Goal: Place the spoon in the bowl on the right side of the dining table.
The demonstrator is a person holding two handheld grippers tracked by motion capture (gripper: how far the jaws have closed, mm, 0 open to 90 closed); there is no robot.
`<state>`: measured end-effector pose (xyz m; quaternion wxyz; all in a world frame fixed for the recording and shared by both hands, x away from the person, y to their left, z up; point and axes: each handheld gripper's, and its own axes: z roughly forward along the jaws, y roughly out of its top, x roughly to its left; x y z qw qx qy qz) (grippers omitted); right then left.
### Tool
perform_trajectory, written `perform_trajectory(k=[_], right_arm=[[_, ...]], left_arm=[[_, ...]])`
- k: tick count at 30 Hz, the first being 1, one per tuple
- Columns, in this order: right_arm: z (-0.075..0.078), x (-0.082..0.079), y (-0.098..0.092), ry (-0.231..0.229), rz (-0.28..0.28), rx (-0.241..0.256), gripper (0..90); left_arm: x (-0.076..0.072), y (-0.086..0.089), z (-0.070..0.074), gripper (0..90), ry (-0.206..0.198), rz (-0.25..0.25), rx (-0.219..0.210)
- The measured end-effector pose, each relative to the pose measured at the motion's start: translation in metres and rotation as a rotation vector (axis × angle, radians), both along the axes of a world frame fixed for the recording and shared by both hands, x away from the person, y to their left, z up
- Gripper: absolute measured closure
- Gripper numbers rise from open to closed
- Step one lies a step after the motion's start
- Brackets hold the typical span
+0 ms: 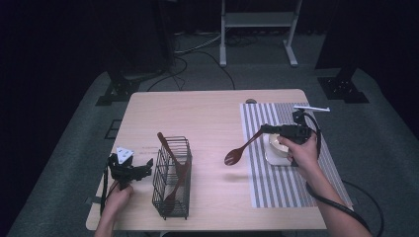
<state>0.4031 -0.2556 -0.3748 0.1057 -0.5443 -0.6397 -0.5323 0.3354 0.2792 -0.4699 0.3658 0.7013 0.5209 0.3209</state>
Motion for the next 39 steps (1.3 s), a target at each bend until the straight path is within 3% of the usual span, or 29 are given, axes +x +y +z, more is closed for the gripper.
perform_trajectory(k=[39], right_arm=[[-0.001,-0.003,-0.053,0.010,-0.129,0.001,82.4]], left_arm=[[0.000,-0.001,0.000,0.0,0.001,0.000,0.006]])
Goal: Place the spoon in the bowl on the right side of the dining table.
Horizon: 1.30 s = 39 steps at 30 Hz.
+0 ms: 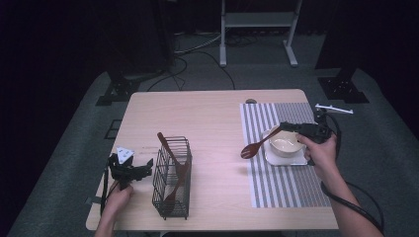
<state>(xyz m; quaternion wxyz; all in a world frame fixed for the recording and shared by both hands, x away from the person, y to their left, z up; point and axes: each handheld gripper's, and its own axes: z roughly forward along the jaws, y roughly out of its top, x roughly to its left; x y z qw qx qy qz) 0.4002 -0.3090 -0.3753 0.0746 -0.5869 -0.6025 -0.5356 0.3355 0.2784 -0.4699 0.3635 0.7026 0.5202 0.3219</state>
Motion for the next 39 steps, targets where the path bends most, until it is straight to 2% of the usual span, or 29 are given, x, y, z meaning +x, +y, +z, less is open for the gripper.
perform_trajectory(k=[22,25,39], right_arm=[[0.007,-0.005,-0.031,-0.007,-0.082,0.009,82.3],[0.009,-0.006,-0.036,-0.009,-0.102,0.025,82.3],[0.015,-0.009,-0.055,-0.018,-0.153,0.034,82.3]], left_arm=[[0.000,0.000,0.000,0.0,-0.001,0.000,0.002],[0.000,0.000,0.000,0.0,0.001,0.001,0.000],[0.000,0.000,0.000,0.0,0.000,0.001,0.002]])
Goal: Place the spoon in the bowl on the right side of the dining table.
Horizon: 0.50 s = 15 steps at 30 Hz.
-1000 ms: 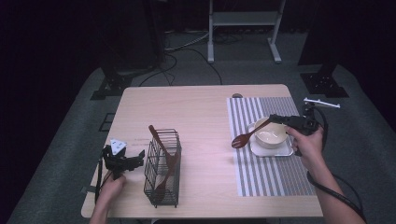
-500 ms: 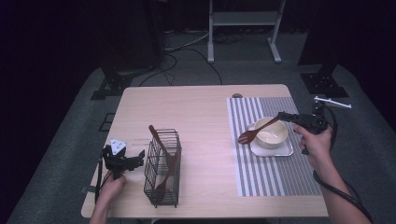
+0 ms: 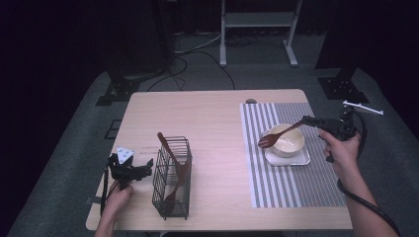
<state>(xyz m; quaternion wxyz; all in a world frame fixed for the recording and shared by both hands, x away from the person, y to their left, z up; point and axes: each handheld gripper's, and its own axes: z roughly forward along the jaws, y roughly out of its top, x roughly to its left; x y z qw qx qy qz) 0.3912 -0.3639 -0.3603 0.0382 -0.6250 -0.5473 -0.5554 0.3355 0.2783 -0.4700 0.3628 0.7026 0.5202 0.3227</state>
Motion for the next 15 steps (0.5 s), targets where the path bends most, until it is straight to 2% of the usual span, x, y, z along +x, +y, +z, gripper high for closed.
perform_trajectory(k=[15], right_arm=[[0.002,-0.007,-0.026,-0.004,-0.068,0.006,82.3]], left_arm=[[0.000,0.000,0.000,0.0,-0.004,-0.001,0.004]])
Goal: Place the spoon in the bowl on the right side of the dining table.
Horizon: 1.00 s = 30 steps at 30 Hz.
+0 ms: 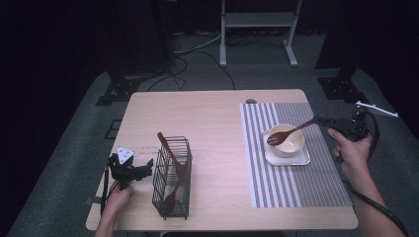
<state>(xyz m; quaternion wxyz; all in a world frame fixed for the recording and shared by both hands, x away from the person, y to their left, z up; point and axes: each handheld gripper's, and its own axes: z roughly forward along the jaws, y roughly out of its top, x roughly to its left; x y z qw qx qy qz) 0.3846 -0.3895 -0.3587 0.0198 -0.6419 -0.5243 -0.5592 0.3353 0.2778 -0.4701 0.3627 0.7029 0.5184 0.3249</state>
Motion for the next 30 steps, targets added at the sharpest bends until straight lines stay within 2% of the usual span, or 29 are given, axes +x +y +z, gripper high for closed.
perform_trajectory(k=[30], right_arm=[[-0.011,-0.008,-0.023,0.014,-0.068,0.022,81.4]], left_arm=[[0.000,0.000,0.000,0.0,0.000,-0.001,0.002]])
